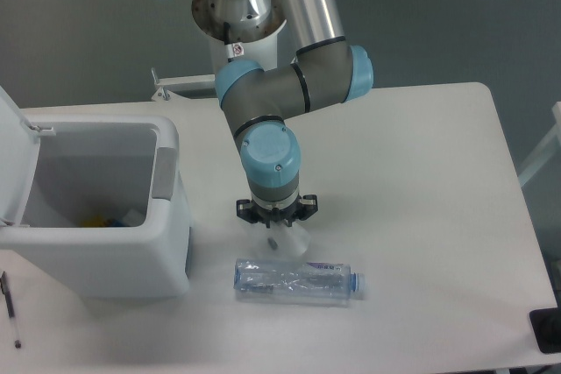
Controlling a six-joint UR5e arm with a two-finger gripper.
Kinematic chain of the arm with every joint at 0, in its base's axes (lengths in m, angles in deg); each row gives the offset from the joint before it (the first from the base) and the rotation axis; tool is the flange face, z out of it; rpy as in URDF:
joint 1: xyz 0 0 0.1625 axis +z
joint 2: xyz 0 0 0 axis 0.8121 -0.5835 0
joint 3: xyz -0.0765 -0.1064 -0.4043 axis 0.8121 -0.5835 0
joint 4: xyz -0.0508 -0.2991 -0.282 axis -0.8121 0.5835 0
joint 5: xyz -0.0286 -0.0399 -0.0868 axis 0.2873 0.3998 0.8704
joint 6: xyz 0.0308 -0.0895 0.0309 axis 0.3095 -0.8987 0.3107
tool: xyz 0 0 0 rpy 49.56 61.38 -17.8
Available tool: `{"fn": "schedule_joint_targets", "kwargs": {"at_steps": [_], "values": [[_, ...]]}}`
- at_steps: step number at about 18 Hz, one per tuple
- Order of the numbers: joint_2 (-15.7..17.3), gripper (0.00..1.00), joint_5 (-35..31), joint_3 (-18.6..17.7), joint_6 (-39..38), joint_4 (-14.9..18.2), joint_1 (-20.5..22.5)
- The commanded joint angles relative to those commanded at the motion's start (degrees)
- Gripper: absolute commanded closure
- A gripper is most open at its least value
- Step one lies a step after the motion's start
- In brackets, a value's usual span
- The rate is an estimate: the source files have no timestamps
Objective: Place the trash in the trash can
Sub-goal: 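Lower the gripper and close it on the white paper, then lift the paper and carry it over the trash bin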
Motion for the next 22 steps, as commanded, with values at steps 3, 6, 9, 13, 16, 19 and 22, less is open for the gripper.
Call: {"fn": "schedule_joint_targets", "kwargs": {"at_steps": [3,6,9,13,16,19,22], "values": [[0.3,0.72,0.0,0.3,0.1,0.0,0.0],[0.7,0.75,0.4,0.6,0.8,0.1,0.2],[1.1,0.8,0.4,1.1,1.0,0.2,0.5],[2.1,0.91,0.5,1.1,1.5,0.2,1.8],[2.8,0.95,0.7,1.2,3.5,0.3,2.5],[3.3,0.98,1.1,2.0,6.2,0.5,3.9],[4.3,0.98,4.3,2.5,7.6,0.5,5.0]]}}
